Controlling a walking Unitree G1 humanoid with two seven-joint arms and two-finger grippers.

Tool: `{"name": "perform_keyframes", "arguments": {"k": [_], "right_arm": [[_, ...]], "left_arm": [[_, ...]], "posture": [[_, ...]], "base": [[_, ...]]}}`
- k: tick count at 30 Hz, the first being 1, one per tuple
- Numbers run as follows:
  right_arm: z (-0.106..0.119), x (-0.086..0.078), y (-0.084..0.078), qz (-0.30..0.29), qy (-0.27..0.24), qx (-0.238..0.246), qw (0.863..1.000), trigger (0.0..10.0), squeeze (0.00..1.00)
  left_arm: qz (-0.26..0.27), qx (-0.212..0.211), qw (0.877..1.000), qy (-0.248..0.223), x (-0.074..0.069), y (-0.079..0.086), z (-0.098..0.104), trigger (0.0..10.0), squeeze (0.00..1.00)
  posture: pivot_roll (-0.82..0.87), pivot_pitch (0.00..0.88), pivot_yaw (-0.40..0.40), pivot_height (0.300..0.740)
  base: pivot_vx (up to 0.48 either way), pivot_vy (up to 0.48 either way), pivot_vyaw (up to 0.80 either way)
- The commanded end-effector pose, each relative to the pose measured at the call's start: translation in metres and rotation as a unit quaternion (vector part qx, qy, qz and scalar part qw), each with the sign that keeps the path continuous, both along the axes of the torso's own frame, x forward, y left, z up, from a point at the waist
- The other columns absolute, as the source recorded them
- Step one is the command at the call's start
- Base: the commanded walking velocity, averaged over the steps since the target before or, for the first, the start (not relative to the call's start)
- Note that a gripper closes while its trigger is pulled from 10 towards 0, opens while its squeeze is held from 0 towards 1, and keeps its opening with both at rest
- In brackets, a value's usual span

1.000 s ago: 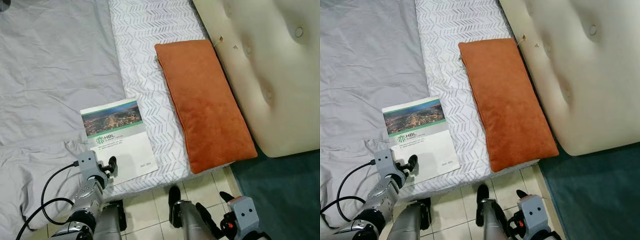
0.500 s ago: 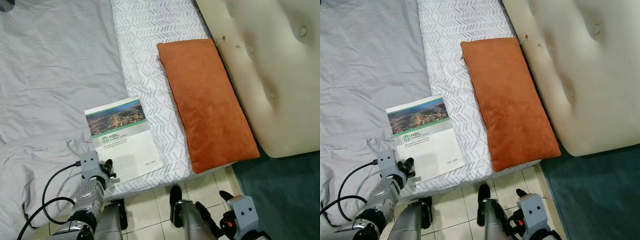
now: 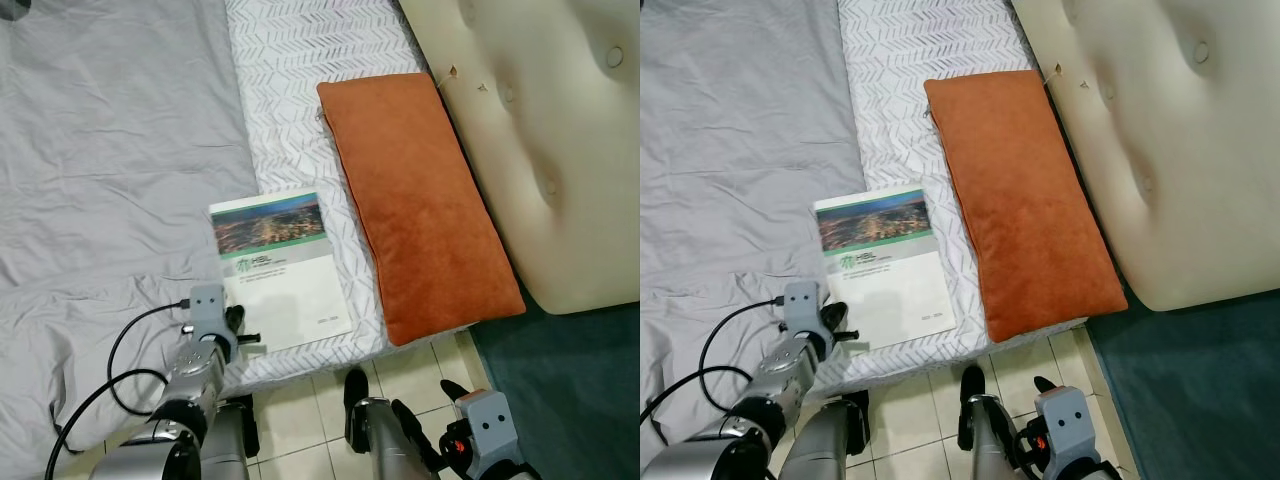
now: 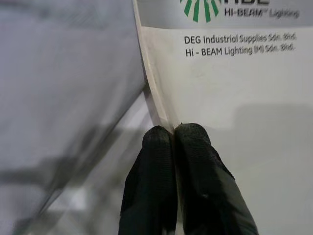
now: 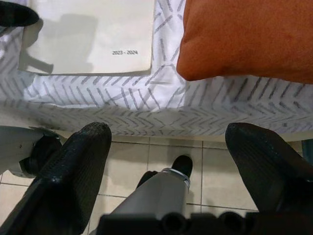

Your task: Clean up the room

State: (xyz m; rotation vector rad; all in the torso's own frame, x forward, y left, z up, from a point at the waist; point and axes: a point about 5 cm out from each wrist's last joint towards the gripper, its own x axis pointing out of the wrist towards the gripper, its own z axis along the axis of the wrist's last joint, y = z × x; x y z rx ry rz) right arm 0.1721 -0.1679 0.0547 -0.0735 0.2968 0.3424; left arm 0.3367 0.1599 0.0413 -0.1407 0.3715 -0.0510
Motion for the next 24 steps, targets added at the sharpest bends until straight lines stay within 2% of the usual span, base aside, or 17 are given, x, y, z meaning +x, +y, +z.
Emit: {"name": "perform_keyframes", "arguments": {"k": [1, 9, 11, 18, 20, 24], "right_arm": [[-0.010, -0.011, -0.004, -0.011, 0.026, -0.006, 1.000, 10.0, 0.00], [-0.011, -0.013, -0.005, -0.021, 0.026, -0.009, 0.999, 10.0, 0.00], [-0.011, -0.015, -0.004, -0.024, 0.026, -0.010, 0.999, 10.0, 0.00], [-0.012, -0.017, -0.004, -0.028, 0.026, -0.010, 0.999, 10.0, 0.00], [-0.012, -0.019, -0.003, -0.029, 0.026, -0.011, 0.999, 10.0, 0.00], [-0.012, -0.020, -0.004, -0.029, 0.027, -0.012, 0.999, 10.0, 0.00]], "left_arm": [[-0.030, 0.000, 0.999, 0.032, -0.007, -0.015, -0.012, 0.0, 0.00], [-0.064, 0.000, 0.997, 0.033, 0.001, -0.035, -0.003, 0.0, 0.00], [-0.079, -0.005, 0.996, 0.035, 0.003, -0.046, 0.000, 0.0, 0.00], [-0.083, -0.009, 0.996, 0.042, 0.003, -0.054, 0.001, 0.0, 0.00], [-0.072, -0.037, 0.996, 0.048, 0.004, -0.057, 0.002, 0.0, 0.00], [-0.068, -0.058, 0.994, 0.057, 0.002, -0.063, -0.001, 0.0, 0.00]], "posture": [[-0.25, 0.524, -0.071, 0.740], [-0.27, 0.516, -0.052, 0.740], [-0.27, 0.516, -0.044, 0.740], [-0.29, 0.517, -0.039, 0.740], [-0.28, 0.516, -0.035, 0.740], [-0.28, 0.516, -0.036, 0.740]], "base": [[0.000, 0.000, 0.00], [0.000, 0.000, 0.00], [0.000, 0.000, 0.00], [0.000, 0.000, 0.00], [0.000, 0.000, 0.00], [0.000, 0.000, 0.00]]}}
